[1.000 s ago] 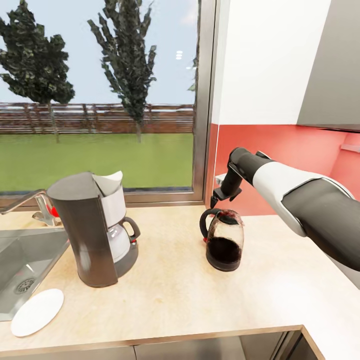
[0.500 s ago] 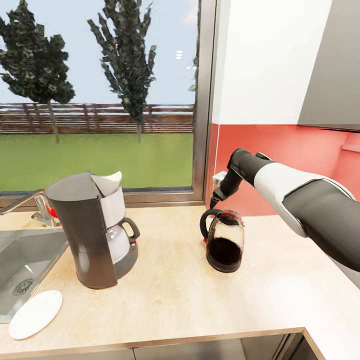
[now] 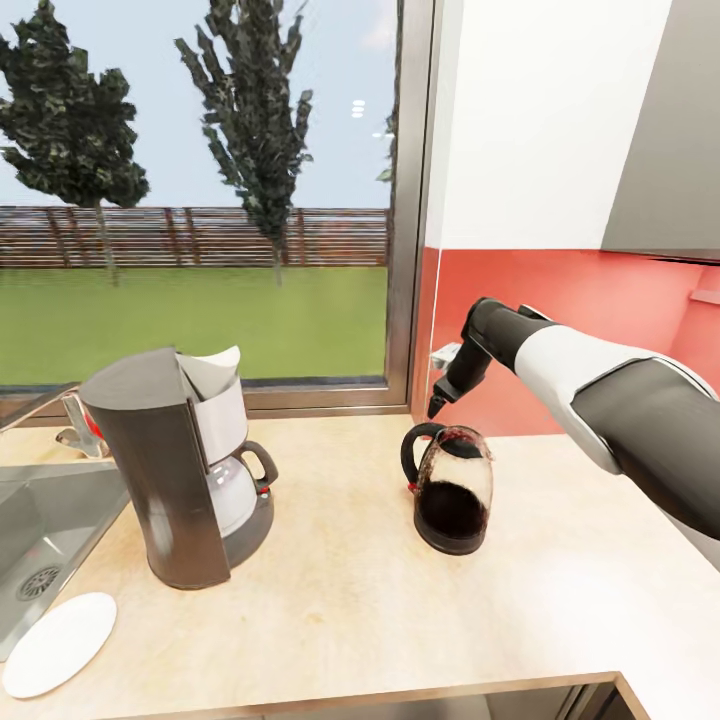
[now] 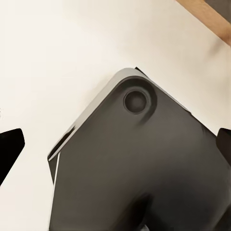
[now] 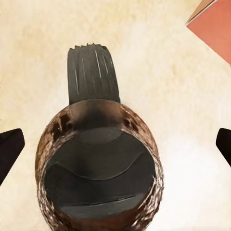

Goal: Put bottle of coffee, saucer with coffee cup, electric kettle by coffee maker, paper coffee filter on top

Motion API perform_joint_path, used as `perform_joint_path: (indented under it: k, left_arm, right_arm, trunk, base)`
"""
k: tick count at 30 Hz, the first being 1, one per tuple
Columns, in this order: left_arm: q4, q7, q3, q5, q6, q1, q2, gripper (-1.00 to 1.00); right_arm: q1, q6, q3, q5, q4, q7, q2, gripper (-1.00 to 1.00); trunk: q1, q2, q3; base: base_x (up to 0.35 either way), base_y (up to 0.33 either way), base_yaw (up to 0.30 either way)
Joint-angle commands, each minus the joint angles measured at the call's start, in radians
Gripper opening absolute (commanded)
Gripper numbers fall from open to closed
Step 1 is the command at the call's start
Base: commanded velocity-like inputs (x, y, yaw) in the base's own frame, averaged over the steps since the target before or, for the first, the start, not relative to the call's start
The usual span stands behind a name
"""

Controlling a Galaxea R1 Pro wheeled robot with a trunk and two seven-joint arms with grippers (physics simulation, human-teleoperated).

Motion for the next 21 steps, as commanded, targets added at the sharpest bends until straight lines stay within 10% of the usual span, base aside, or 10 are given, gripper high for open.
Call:
perform_joint_path:
  k: [1, 21]
  left_arm:
    - [-0.001, -0.002, 0.008, -0.002, -0.002, 0.0, -0.002, 1.0]
    - [0.007, -0.002, 0.009, 0.0, 0.0, 0.0, -0.004, 1.0]
  right_arm:
    - [0.006, -0.002, -0.006, 0.01, 0.002, 0.034, -0.001, 1.0]
    - [0.025, -0.009, -0.006, 0.014, 0.002, 0.051, -0.001, 1.0]
  trunk:
    - [0.0, -0.001, -0.002]
    - [0.073, -0.134, -0.061]
  base:
    - [0.0, 0.0, 0.0]
    - [0.0, 0.0, 0.0]
